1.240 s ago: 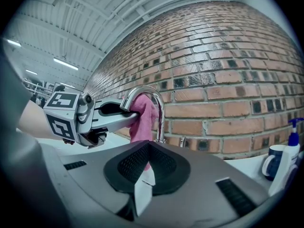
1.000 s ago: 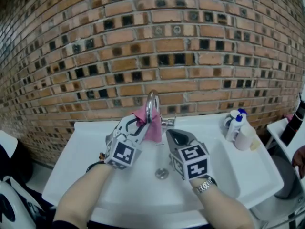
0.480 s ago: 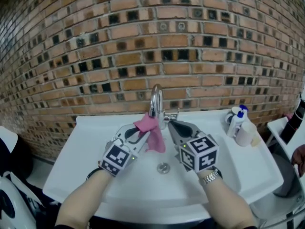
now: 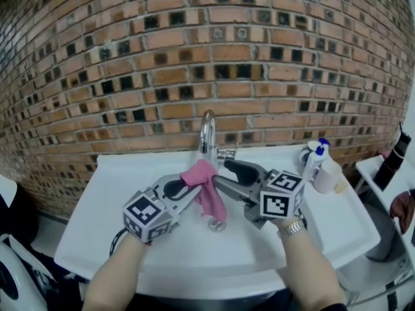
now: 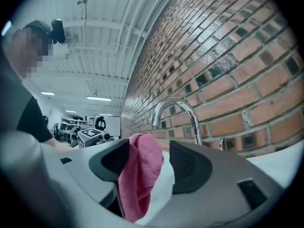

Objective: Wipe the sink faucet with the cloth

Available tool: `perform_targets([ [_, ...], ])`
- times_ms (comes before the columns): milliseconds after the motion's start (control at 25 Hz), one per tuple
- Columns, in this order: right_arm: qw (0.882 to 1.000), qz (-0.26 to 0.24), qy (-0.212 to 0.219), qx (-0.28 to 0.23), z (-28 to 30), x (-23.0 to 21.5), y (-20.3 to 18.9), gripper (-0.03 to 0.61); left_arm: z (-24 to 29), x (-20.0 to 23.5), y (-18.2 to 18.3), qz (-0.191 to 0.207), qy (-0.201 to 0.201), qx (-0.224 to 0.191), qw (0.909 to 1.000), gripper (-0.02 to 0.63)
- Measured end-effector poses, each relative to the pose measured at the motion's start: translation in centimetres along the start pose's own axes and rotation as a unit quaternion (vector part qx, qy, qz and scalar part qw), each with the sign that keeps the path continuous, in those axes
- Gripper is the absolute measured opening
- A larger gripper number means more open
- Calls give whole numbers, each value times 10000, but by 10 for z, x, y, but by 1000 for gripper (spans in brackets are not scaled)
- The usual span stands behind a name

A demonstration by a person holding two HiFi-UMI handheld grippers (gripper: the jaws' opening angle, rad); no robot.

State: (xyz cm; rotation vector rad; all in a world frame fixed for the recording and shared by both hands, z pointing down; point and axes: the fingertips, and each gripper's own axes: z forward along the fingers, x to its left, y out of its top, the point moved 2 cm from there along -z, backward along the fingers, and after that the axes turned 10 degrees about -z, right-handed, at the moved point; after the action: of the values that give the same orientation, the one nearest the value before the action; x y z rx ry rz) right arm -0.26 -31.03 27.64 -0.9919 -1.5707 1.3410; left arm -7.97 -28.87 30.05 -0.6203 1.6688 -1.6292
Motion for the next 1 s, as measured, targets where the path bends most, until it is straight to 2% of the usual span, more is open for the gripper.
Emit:
perform_targets([
  [200,9991,219,353,47,-1,7,-9,368,-7,-7,-11,-199,-422,132,9988,81],
  [320,9976,261,588,250,3,17,-17,393,-7,-12,-13,-243,-636,215,9974,81],
  [480,9940,124,818,714,12,30,-37,393,-7,-21,-9,-36,-767,236,9968,81],
  [560,9921,268,963,760,13,33,-42,393,-8,-24,-7,-41,-878,226,9959,81],
  [760,9871,912,1283,278,5,31,-27,392,-12,-21,-1,-431,-1106,29,9929,81],
  [800,9869,959,1284,206,4,30,-23,386,-13,-21,0,-525,-1151,-19,9920,81],
  [880,9874,940,1255,201,4,29,-18,320,-15,-21,2,-700,-1289,-100,9891,81],
  [960,9881,849,1244,298,7,32,-16,312,-16,-22,3,-843,-1405,-144,9864,81],
  [1000,9883,794,1255,350,8,34,-15,288,-16,-22,4,-898,-1442,-161,9853,81],
])
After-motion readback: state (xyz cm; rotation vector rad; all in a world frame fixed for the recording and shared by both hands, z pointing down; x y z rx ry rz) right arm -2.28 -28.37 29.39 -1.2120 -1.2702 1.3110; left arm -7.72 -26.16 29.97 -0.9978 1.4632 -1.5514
